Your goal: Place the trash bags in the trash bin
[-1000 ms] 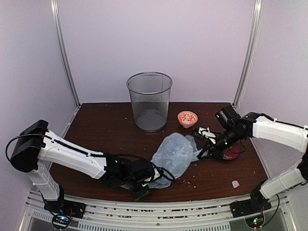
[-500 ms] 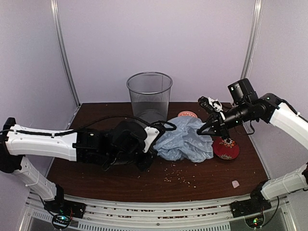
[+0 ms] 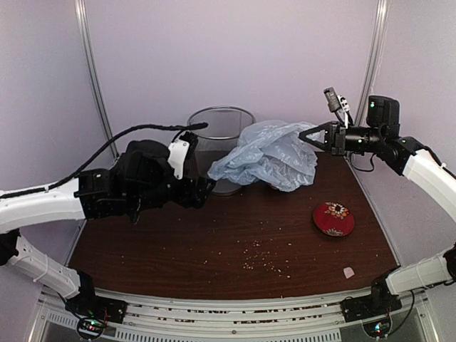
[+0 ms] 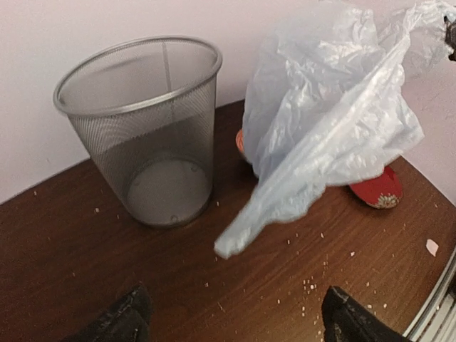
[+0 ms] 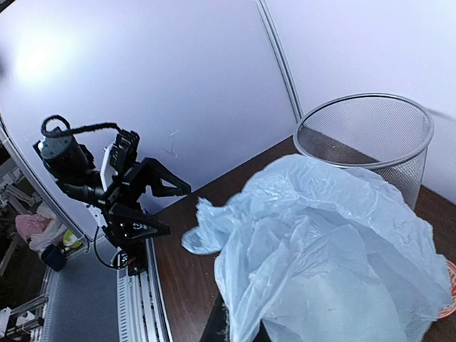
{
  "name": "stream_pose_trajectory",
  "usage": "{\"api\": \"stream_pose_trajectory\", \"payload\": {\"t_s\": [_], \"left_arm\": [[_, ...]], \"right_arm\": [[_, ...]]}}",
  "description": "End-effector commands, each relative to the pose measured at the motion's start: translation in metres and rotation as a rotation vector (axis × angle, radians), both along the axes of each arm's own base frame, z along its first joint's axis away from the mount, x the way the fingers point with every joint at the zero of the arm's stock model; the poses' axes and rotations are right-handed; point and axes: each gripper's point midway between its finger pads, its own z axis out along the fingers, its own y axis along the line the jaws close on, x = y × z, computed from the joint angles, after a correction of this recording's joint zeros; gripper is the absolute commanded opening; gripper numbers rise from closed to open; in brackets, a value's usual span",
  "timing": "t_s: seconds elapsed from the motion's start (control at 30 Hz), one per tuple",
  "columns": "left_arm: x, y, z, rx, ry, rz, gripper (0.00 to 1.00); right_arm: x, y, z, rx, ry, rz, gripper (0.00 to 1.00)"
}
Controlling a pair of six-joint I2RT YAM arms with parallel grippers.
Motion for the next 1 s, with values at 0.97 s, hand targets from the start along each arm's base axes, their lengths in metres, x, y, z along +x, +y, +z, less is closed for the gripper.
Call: {"api": "stream_pose_trajectory", "payload": {"t_s": [0.97], "left_arm": [[0.025,-0.083,-0.059,-1.073,0.030,-0.468,0.96]], "right_arm": [[-0.009,0.010,0.027,0.186,0.142,0.103,0.00]]}}
